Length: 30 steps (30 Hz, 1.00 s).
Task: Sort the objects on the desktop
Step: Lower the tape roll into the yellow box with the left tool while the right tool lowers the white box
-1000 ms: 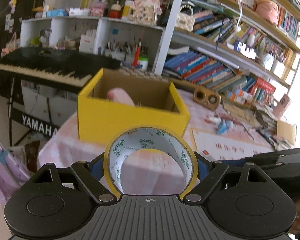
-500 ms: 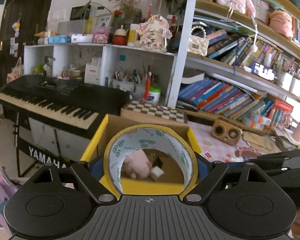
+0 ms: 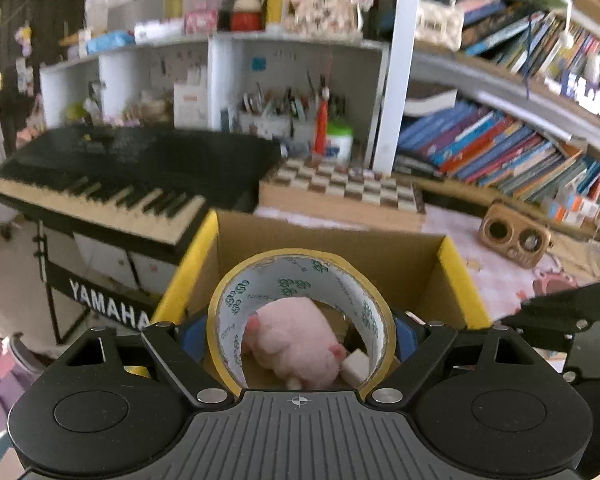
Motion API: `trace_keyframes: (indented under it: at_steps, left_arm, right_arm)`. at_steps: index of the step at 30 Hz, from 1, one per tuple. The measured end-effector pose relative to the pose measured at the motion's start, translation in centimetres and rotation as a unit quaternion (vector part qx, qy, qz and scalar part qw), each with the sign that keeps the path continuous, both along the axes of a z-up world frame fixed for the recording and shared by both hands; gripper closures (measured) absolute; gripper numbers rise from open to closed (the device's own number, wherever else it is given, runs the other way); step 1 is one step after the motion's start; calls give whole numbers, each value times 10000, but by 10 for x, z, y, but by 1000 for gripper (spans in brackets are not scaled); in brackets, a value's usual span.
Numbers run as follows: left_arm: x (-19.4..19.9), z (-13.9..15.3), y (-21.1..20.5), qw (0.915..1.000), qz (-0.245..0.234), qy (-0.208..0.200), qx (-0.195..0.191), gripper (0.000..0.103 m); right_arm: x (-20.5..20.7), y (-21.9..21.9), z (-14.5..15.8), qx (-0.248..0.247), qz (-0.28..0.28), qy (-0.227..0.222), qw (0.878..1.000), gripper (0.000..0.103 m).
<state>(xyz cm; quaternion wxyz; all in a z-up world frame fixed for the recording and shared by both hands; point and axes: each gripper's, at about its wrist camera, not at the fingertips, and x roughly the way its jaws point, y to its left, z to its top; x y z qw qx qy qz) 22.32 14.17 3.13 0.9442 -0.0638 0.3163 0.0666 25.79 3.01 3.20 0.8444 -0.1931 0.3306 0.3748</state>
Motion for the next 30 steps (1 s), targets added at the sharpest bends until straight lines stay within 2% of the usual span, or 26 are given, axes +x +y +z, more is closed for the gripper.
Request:
trace_keyframes:
  at_steps: [6, 8, 11, 15, 17, 21, 26, 29, 30]
  left_arm:
    - [25, -31, -2, 9956, -114, 917, 154, 16]
    - [30, -37, -1, 9933, -73, 1154, 95, 15]
    - [36, -42, -1, 9909, -103, 1338, 51, 15]
    - [39, -42, 3, 9885, -85, 1512, -16, 14]
    - [41, -43, 2, 9883, -83, 1520, -27, 14]
    - [39, -42, 0, 9901, -51, 1401, 11, 13]
    - [29, -37, -4, 9939, 70, 1097, -64, 9]
    - [21, -30, -7, 9959, 106, 894, -15, 9]
    - [18, -27, -8, 9966, 106, 815, -11, 9]
  right_arm:
    - [19, 18, -18, -634, 690, -96, 9956, 75]
    - [26, 21, -22, -765, 824, -69, 9936, 75]
    - [27, 29, -31, -1142, 1134, -301, 9865, 75]
    - [32, 37, -39, -1470, 1544, -162, 9769, 75]
    - [32, 39, -45, -1624, 1719, -155, 9715, 75]
    - [34, 40, -48, -1615, 1771, -90, 9708, 75]
    - [32, 36, -44, -1420, 1671, -120, 9756, 75]
    - [33, 29, -35, -1194, 1554, -149, 9805, 73]
    - [31, 26, -32, -1131, 1498, -187, 9821, 69]
